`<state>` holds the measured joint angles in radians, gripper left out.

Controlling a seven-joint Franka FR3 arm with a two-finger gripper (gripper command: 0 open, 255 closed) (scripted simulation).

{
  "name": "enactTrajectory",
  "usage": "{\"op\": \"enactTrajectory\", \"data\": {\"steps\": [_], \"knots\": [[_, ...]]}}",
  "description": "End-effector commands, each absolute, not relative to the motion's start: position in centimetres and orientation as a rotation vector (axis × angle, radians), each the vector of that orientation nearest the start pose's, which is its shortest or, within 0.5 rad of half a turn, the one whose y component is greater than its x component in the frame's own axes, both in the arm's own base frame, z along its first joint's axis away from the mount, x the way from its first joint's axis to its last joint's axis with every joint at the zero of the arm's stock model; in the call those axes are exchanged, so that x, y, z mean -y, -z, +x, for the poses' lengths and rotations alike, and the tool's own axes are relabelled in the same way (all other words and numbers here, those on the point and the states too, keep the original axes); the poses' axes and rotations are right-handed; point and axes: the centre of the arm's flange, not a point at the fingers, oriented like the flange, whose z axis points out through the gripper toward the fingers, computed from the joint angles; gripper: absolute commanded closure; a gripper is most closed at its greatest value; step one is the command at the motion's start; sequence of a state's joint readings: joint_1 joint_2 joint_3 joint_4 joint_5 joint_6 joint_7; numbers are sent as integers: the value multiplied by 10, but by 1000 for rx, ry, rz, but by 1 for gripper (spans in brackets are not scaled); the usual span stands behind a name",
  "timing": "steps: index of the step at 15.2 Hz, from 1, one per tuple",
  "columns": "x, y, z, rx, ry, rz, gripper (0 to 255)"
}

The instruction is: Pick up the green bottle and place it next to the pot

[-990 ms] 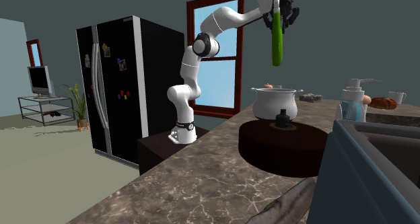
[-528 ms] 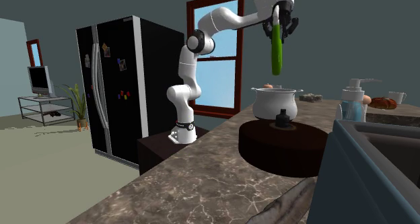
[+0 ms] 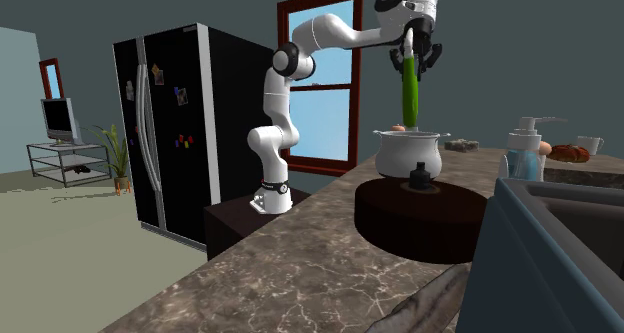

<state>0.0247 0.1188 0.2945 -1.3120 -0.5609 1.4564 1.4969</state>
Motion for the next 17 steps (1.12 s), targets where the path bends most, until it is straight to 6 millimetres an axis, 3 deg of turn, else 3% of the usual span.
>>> {"op": "enactTrajectory", "data": {"steps": [1, 17], "knots": [[-109, -675, 569, -1971, 737, -2719, 255], [-109, -591, 569, -1971, 737, -2719, 255]]}}
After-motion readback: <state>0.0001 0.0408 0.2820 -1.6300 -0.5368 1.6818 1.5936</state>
